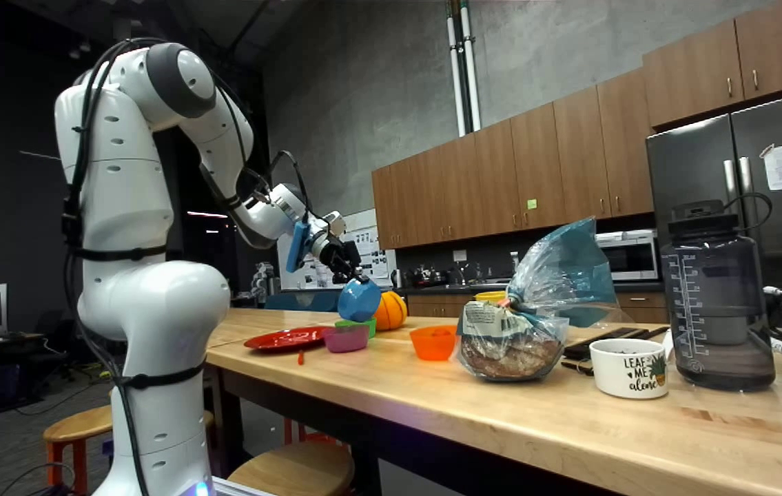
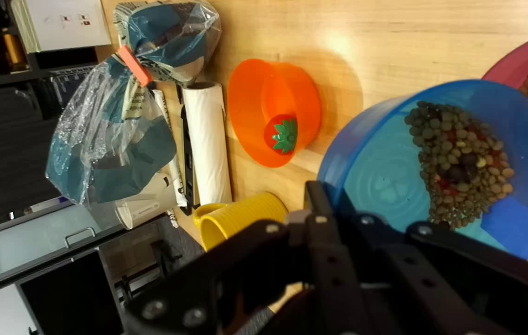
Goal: Pick up the blue bowl and pour all its contents into the purple bowl
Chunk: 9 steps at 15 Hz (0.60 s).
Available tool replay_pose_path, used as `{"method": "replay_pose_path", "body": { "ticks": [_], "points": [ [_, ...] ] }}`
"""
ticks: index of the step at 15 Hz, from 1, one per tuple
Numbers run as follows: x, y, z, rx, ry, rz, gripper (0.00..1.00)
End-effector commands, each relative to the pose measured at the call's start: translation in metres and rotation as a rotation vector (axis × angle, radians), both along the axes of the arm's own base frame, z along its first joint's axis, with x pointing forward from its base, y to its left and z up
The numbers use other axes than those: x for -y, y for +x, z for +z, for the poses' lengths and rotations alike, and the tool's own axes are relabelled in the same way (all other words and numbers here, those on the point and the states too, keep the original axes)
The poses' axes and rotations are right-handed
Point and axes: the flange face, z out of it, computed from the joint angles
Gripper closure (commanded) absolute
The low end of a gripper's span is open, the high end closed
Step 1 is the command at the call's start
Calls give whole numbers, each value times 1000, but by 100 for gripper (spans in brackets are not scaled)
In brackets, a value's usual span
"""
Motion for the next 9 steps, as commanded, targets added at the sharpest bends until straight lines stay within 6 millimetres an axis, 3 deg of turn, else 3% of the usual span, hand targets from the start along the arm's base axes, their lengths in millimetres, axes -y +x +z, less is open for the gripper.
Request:
{"method": "replay_pose_path", "body": {
  "ticks": [1,9],
  "points": [
    [-14,3,-4,-4,-85,-14,99],
    [-51,6,-15,-52,-257,0,99]
  ]
}}
